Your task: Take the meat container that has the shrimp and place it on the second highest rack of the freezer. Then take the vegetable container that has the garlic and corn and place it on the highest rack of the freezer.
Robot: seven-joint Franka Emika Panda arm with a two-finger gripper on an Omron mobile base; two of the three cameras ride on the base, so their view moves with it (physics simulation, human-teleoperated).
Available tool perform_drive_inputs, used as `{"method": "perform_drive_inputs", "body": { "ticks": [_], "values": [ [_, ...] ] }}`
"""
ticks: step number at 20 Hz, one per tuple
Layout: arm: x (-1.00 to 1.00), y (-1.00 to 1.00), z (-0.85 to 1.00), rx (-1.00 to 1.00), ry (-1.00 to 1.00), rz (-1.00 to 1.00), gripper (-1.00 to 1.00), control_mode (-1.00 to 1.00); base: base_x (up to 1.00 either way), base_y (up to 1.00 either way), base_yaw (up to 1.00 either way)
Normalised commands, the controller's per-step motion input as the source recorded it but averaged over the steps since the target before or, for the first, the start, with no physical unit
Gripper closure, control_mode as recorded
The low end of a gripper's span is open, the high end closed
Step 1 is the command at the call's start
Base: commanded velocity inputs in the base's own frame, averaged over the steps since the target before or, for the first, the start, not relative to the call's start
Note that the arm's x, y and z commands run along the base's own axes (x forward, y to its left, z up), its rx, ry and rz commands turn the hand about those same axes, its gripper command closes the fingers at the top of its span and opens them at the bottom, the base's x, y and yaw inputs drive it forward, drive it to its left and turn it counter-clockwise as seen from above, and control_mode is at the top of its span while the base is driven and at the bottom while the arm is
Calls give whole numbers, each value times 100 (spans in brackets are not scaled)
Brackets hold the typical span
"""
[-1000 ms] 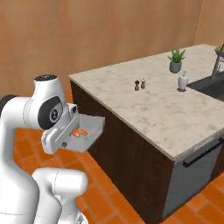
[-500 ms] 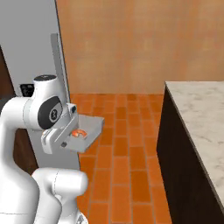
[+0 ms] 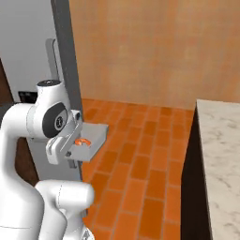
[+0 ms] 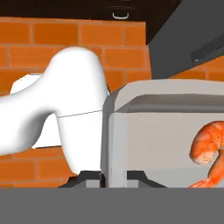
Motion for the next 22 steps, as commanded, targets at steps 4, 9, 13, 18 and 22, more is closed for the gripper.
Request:
{"method": "perform_drive_inputs", "body": {
  "ticks": [4, 9, 13, 18, 22],
  "values": [
    [0, 0, 0, 0, 0, 0, 100, 100, 86, -76, 10],
    [0, 0, 0, 0, 0, 0, 100, 100, 99, -68, 5],
    [0, 0, 0, 0, 0, 0, 100, 100, 100, -50, 7],
    [0, 0, 0, 0, 0, 0, 100, 100, 100, -43, 9],
    [0, 0, 0, 0, 0, 0, 100, 100, 100, -47, 10]
  ]
}}
